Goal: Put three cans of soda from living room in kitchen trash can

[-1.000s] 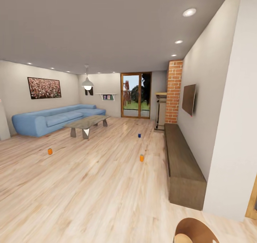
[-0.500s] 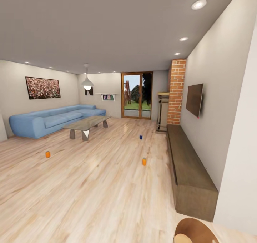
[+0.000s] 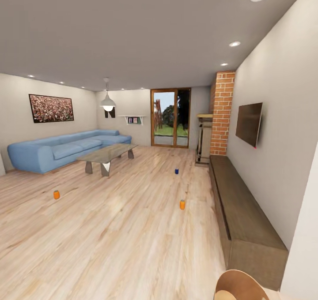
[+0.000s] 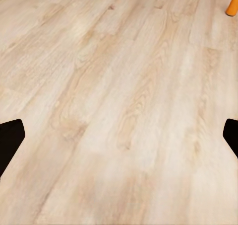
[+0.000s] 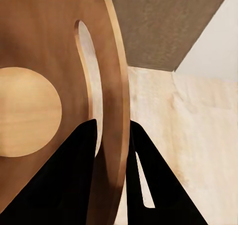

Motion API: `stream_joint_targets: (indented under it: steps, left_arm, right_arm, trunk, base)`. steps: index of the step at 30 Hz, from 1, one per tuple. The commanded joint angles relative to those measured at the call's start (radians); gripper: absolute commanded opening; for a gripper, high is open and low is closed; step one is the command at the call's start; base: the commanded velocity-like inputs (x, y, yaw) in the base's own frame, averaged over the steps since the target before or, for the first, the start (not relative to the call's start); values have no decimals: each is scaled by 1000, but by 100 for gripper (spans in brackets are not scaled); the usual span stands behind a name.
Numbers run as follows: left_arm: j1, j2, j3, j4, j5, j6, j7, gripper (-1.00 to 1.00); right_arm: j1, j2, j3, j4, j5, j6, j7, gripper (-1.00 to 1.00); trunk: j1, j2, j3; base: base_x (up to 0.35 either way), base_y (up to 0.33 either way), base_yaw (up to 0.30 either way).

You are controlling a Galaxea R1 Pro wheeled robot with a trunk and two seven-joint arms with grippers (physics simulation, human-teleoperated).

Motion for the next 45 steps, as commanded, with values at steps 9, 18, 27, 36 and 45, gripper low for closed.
stream_joint_targets:
  steps: [9,18,27,36,45]
  left_arm:
    - [0,0,0,0,0,0,0,100]
    - [0,0,0,0,0,0,0,100]
    - [0,0,0,0,0,0,0,100]
    - [0,-1,0,0,0,0,0,100]
    - [0,-1,0,0,0,0,0,100]
  right_arm:
    - [0,0,-11,-2,2,0,8,-100]
    - [0,0,-11,-2,2,0,8,-100]
    - [0,0,-11,-2,2,0,8,-100]
    - [0,5,-11,-2,2,0,8,-100]
    - [0,7,-10,-2,2,-1,10,-100]
  trunk:
    - [0,0,0]
    - [0,0,0]
    - [0,0,0]
    - [0,0,0]
    - [0,0,0]
  base:
    - [321,118,0]
    - [316,125,0]
    - [312,131,0]
    - [310,134,0]
    - [307,139,0]
